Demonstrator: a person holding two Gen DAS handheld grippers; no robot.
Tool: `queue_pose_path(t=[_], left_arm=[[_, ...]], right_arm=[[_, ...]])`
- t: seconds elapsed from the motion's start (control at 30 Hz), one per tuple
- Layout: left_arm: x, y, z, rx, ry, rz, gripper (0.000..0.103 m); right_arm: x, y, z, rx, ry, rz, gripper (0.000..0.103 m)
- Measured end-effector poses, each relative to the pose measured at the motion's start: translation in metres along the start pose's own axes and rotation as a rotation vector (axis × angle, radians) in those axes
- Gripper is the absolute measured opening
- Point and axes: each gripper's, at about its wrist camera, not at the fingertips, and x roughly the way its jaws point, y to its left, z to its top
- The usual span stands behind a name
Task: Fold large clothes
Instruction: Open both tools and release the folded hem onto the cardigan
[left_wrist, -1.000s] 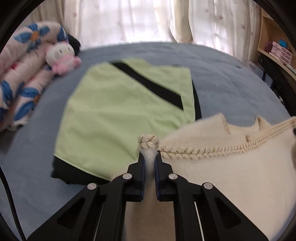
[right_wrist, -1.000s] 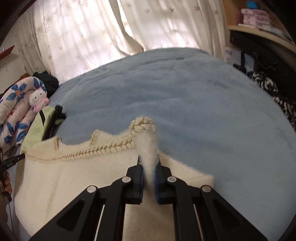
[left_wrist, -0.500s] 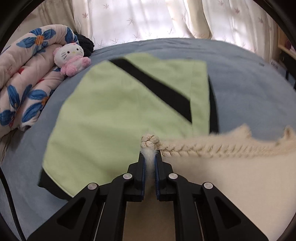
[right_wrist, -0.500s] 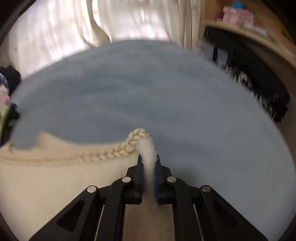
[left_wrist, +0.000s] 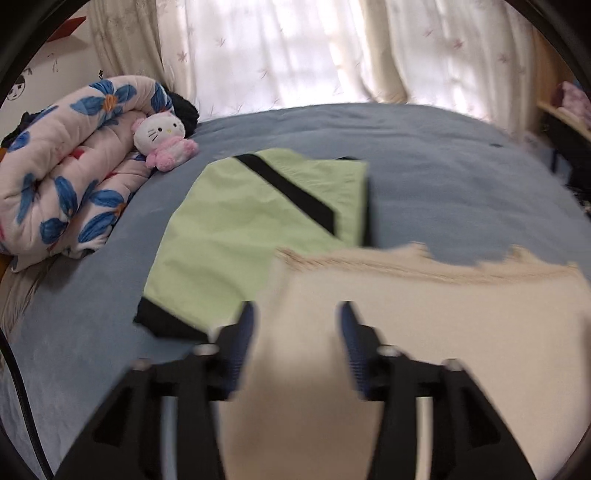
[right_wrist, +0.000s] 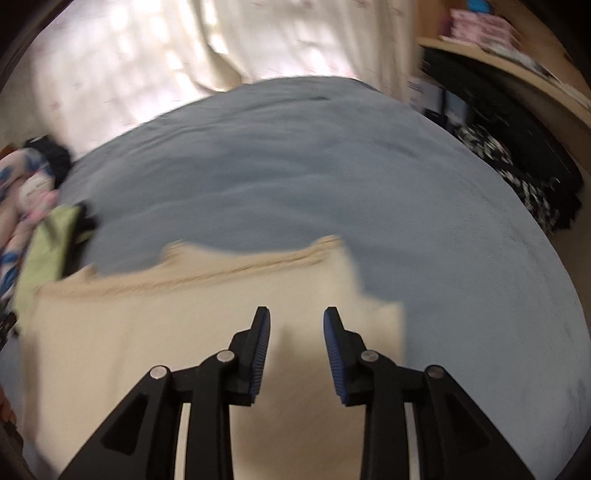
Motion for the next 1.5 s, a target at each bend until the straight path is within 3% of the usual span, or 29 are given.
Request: queue_pose_path(t=[0.07,0.13,0.27,0.33,0.43,0.53,0.57,0.63,0.7,0.8,0.9,1.03,1.17,1.5], left_arm=[[-0.028,-0.012,-0.016,-0.029,-0.018,-0.052,0.066],[-0.050,-0.030,-0.035,-0.048,-0.027,-0.101,0.066],[-0.060,-0.056,-0.069,-0.088,-0.025,-0.089,0.066],[-0.047,-0.064,-0.088,-0.090,0.028,-0.063,0.066],[-0.025,-0.058,-0.108,-0.079,0.096,-0.021,0.068],[-0.023,-0.032,-0.118,-0.139,0.082,-0.109,0.071],[-0.024,-0.025,-0.118,-0.148,0.078,-0.094,0.072],[-0.026,-0.009,-0.122,-0.162,0.067,0.000,0.072],[-0.020,0.011,-0.127,-0.186,0.093,0.099,0.072],[-0.020,0.038,-0.138,-0.256,0.088,0.044,0.071],[-0.019,0.043,-0.142,-0.228,0.106,0.157,0.072],[-0.016,0.059,-0.145,-0.325,0.132,0.093,0.072],[-0.014,0.063,-0.143,-0.322,0.131,0.103,0.072],[-0.036,0.062,-0.138,-0.330,0.138,0.088,0.072]], right_arm=[[-0.017,0.036,-0.021,-0.044,-0.015,0.051,0.046],[-0.024,0.065,-0.038,-0.082,-0.013,0.113,0.047],[-0.017,0.112,-0.075,-0.150,0.027,0.176,0.047],[-0.005,0.119,-0.089,-0.163,0.065,0.164,0.047],[-0.006,0.107,-0.102,-0.185,0.026,0.143,0.047],[-0.014,0.079,-0.108,-0.207,-0.021,-0.017,0.047],[-0.015,0.058,-0.110,-0.193,-0.036,-0.076,0.049],[-0.016,0.023,-0.112,-0.124,-0.037,-0.091,0.071],[-0.016,-0.020,-0.116,-0.025,-0.020,-0.182,0.075],[-0.018,-0.066,-0.126,0.060,-0.004,-0.262,0.075],[-0.021,-0.092,-0.133,0.178,0.013,-0.191,0.075],[-0.022,-0.091,-0.133,0.205,0.012,-0.205,0.075],[-0.024,-0.082,-0.133,0.193,0.012,-0.242,0.075],[-0.041,-0.079,-0.138,0.246,0.032,-0.216,0.075]])
